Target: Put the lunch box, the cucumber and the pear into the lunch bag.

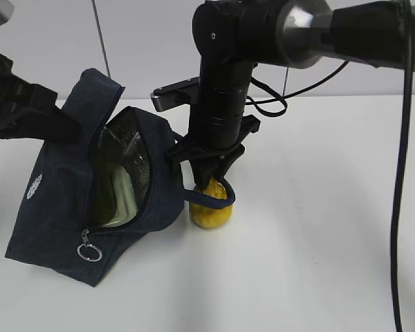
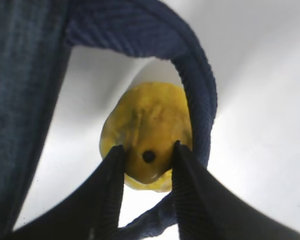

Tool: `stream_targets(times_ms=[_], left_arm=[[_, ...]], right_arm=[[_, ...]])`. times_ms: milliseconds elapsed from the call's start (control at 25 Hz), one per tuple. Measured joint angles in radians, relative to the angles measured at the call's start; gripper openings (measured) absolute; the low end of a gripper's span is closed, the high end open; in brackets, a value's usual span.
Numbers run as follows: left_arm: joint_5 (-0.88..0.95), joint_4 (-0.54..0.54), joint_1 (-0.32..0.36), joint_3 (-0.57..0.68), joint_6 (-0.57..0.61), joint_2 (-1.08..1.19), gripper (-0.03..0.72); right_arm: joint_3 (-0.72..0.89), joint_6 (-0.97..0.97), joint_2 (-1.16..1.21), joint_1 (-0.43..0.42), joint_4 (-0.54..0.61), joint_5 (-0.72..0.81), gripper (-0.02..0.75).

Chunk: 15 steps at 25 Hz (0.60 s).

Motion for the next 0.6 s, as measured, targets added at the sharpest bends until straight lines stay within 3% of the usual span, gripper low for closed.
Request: stream_targets(times_ms=[280,600], left_arm=[[0.000,0.000,0.000,0.000,0.000,0.000,0.022],[0.000,0.000,0.000,0.000,0.000,0.000,0.022]], right_arm=[[-0.018,0.000,-0.034,0.000,-0.002,0.002,0.244],[-0.158,0.015,-0.034,0.000,-0.023,0.017,0.244]])
